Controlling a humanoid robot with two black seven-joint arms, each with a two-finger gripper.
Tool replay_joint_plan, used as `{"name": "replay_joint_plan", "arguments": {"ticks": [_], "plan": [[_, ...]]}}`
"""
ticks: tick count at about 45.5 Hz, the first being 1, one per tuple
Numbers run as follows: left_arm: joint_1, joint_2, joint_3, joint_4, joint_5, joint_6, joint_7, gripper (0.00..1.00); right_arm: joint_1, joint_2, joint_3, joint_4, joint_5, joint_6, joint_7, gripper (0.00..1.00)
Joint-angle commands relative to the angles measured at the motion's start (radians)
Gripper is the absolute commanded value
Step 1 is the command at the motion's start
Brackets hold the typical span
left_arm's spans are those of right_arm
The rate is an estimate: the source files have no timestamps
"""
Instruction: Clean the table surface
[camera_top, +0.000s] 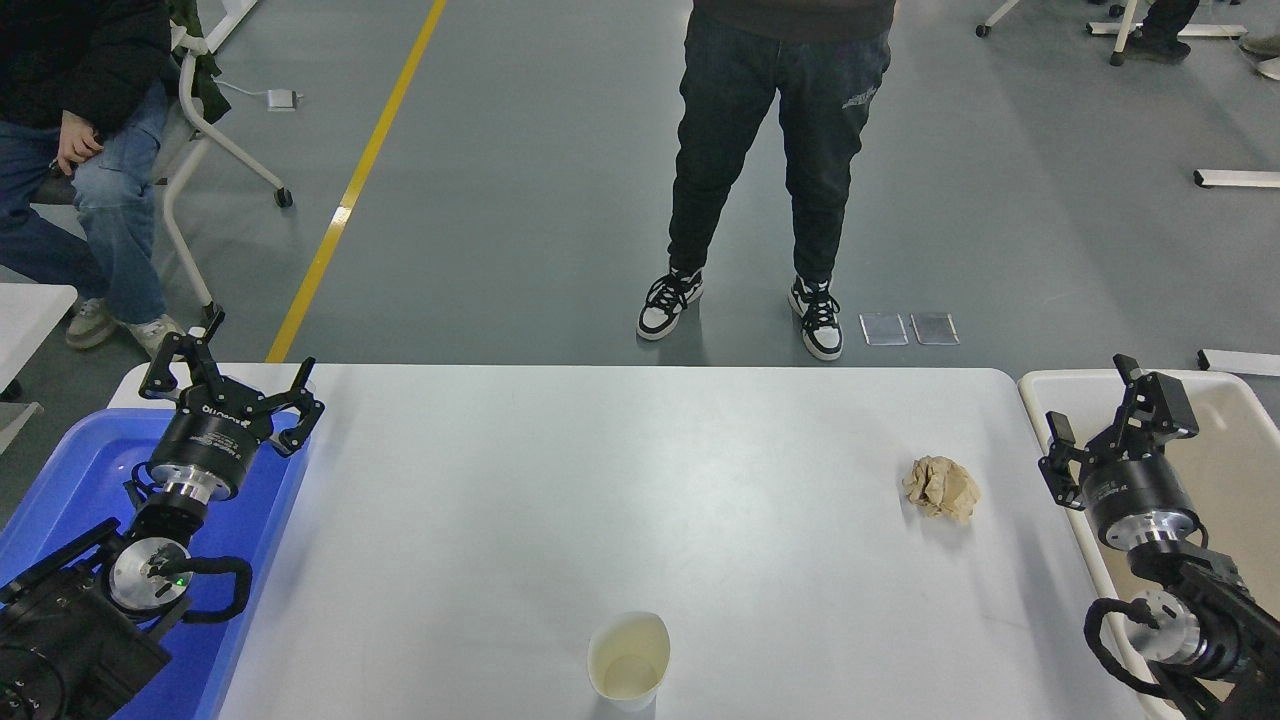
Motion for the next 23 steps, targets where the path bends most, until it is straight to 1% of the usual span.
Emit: {"name": "replay_joint_plan", "arguments": {"ticks": [1,8,19,23], "plan": [[0.0,0.0,0.0,0.0,0.0,0.0,0.0,1.0,0.018,0.0,-0.065,0.002,0.012,0.004,-0.008,1.0],[0.0,0.0,0.0,0.0,0.0,-0.002,0.0,1.0,0.01,-0.016,-0.065,0.004,0.02,0.038,-0.025,1.0],[0.0,0.0,0.0,0.0,0.0,-0.005,0.0,1.0,0.019,-0.017,-0.06,0.005,0.021,0.034,-0.035,1.0],[0.0,0.0,0.0,0.0,0.0,-0.005,0.0,1.0,0.019,-0.022,-0.056,0.022,0.032,0.031,-0.074,1.0]]}}
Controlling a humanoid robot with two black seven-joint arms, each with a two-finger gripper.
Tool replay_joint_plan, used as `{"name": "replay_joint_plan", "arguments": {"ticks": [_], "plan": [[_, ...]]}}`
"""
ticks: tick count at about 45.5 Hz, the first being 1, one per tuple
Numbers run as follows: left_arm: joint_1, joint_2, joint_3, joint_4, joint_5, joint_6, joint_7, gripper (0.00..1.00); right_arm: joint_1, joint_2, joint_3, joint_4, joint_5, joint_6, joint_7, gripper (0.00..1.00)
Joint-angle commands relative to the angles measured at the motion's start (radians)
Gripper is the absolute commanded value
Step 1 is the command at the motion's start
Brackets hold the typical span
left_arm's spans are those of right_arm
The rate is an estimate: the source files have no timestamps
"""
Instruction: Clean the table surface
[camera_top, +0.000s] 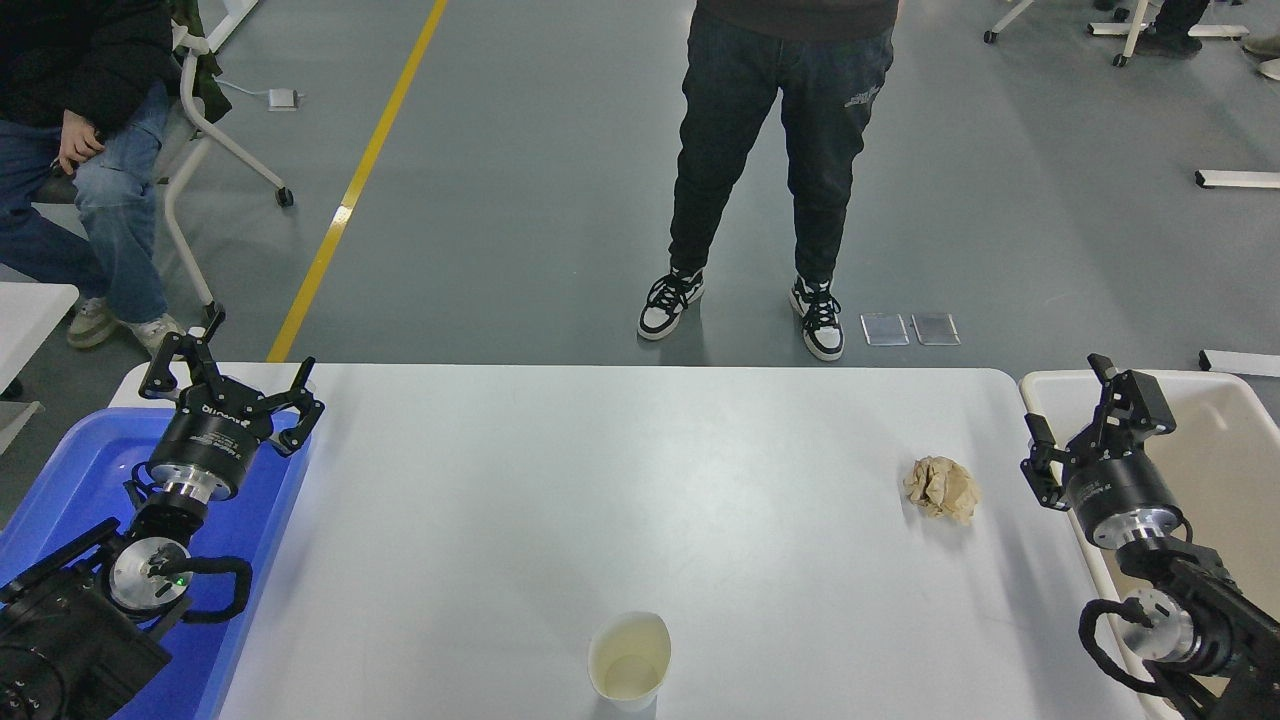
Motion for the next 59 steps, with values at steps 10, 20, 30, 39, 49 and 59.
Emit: {"name": "replay_joint_plan", "arguments": {"ticks": [10,20,30,39,49,59], "plan": [[0.0,0.0,0.0,0.0,0.0,-0.001,0.0,1.0,0.008,-0.124,-0.001,0.175,0.085,0.004,-0.238,1.0],[0.0,0.0,0.0,0.0,0.0,-0.003,0.0,1.0,0.011,-0.261,-0.028,0.361,0.061,0.012,-0.301,1.0],[0.0,0.0,0.0,0.0,0.0,-0.001,-0.002,1.0,0.046,-0.37,-0.093,0.528,-0.028,0.015,-0.368,1.0],[0.0,0.0,0.0,0.0,0.0,-0.001,-0.002,1.0,0.169,-0.454,-0.214,0.699,-0.191,0.016,-0.468,1.0],[0.0,0.0,0.0,0.0,0.0,-0.003,0.0,1.0,0.379,-0.453,-0.409,0.766,-0.249,0.016,-0.545,1.0],[0.0,0.0,0.0,0.0,0.0,-0.003,0.0,1.0,0.584,-0.447,-0.607,0.821,-0.261,0.087,-0.606,1.0]]}}
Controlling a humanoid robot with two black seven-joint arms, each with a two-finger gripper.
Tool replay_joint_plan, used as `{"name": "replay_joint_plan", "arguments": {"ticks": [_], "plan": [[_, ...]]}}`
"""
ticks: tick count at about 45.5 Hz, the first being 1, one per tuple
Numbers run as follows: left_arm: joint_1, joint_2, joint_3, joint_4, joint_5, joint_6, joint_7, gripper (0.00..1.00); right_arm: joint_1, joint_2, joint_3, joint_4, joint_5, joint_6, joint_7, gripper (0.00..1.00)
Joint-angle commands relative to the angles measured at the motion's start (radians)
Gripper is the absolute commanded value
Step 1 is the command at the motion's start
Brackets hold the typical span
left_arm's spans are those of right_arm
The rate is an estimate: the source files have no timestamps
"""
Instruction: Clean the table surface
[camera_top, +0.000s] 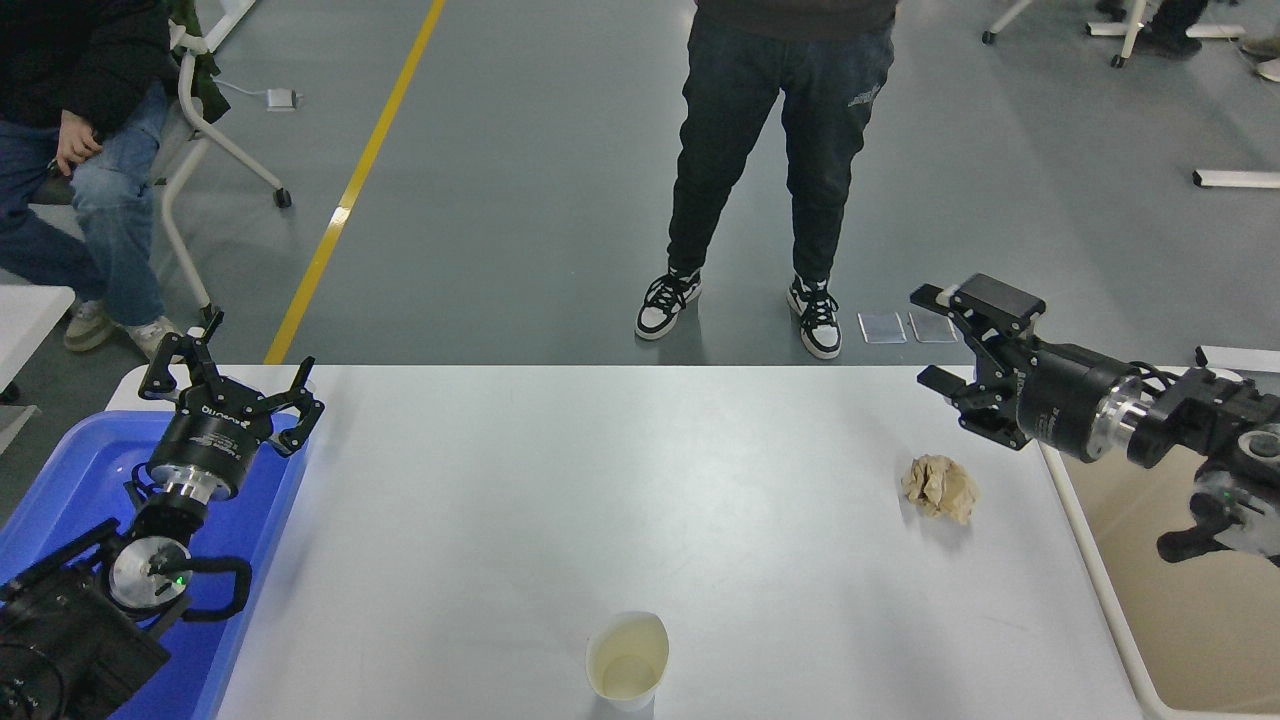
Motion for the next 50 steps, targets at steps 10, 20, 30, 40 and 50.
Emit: {"name": "replay_joint_plan", "arguments": {"ticks": [10,20,30,40,50], "plan": [[0.0,0.0,0.0,0.0,0.0,-0.001,-0.001,1.0,0.571,0.103,-0.521,0.091,-0.208,0.1,-0.066,1.0],[0.0,0.0,0.0,0.0,0.0,-0.001,-0.001,1.0,0.795,0.269,-0.76,0.087,-0.256,0.153,-0.069,1.0],[0.0,0.0,0.0,0.0,0.0,0.0,-0.001,1.0,0.874,0.389,-0.896,0.085,-0.326,0.192,-0.087,1.0],[0.0,0.0,0.0,0.0,0.0,-0.001,-0.001,1.0,0.966,0.566,-1.007,0.056,-0.341,0.25,-0.086,1.0],[0.0,0.0,0.0,0.0,0.0,0.0,-0.001,1.0,0.926,0.751,-1.061,-0.065,-0.349,0.247,-0.087,1.0]]}}
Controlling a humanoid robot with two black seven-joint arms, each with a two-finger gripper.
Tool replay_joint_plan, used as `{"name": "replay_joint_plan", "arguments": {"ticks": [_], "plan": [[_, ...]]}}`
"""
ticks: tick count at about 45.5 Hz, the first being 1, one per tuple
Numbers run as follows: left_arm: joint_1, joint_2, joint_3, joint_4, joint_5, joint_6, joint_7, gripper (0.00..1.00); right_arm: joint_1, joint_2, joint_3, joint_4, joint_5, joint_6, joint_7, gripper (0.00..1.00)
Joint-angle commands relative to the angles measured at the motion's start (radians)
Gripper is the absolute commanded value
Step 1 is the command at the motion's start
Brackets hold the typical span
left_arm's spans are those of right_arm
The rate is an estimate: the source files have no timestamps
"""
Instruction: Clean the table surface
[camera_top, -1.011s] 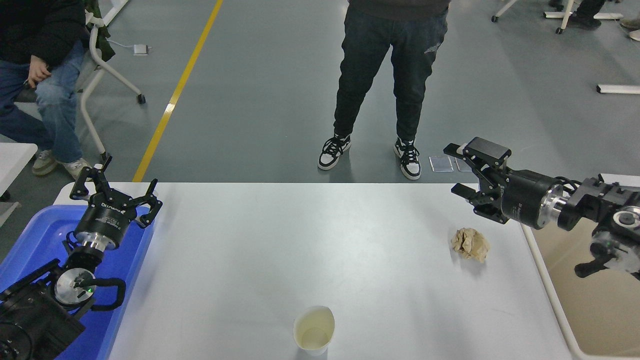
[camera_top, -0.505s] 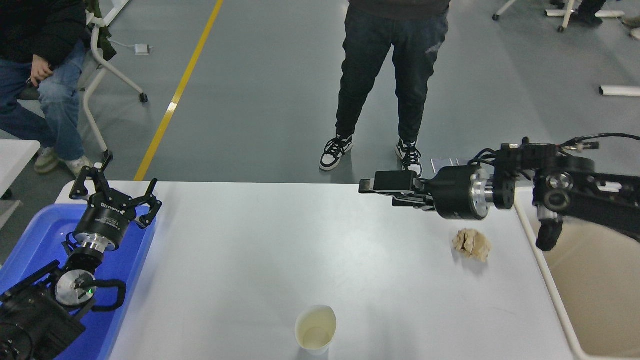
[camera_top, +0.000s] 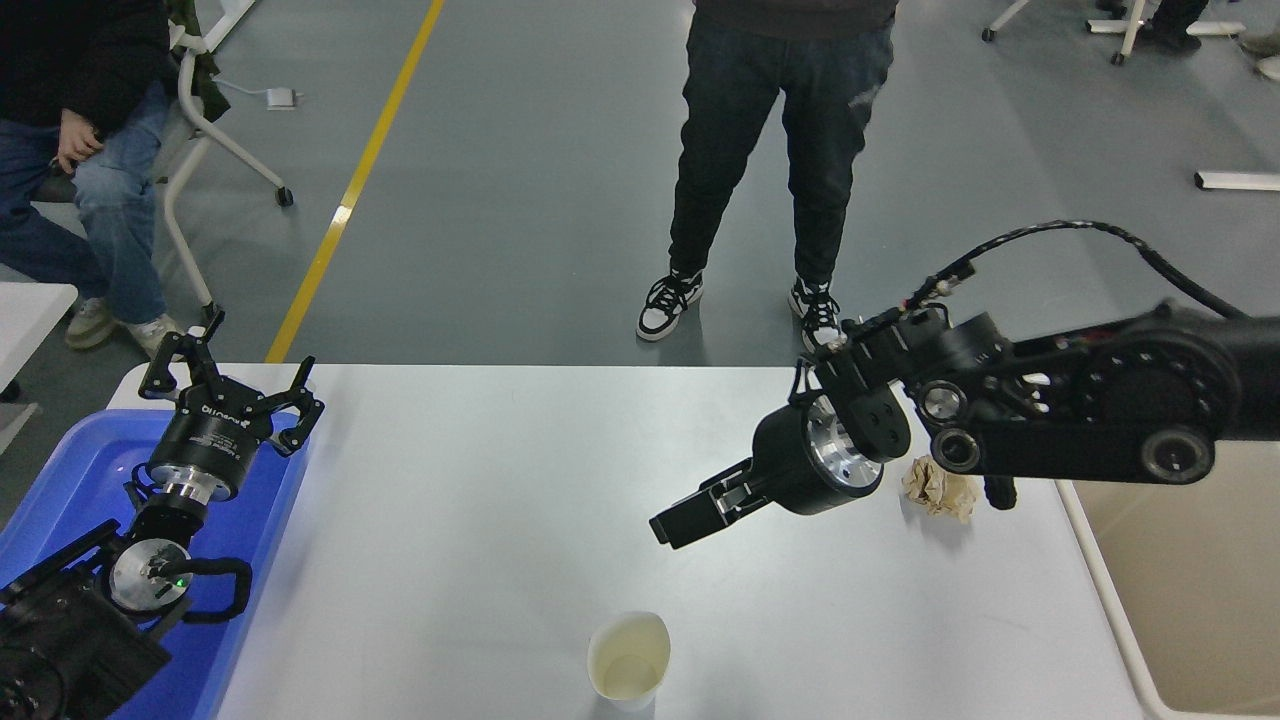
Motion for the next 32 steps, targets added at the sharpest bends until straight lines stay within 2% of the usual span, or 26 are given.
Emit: {"name": "replay_joint_plan", "arguments": {"ticks": [1,11,20,32], "plan": [[0.0,0.0,0.0,0.0,0.0,0.001,0.0,1.0,0.004,0.2,-0.095,-0.102,-0.019,0.012,-0.001,1.0],[0.0,0.0,0.0,0.0,0.0,-0.001,0.0,1.0,-0.066,0.285,-0.124,-0.188,-0.104,0.009,-0.003,1.0],[0.0,0.0,0.0,0.0,0.0,-0.001,0.0,1.0,-0.154,0.285,-0.129,-0.252,-0.133,-0.019,-0.001,1.0],[0.0,0.0,0.0,0.0,0.0,-0.001,0.0,1.0,-0.198,0.285,-0.129,-0.277,-0.15,-0.023,-0.001,1.0]]}}
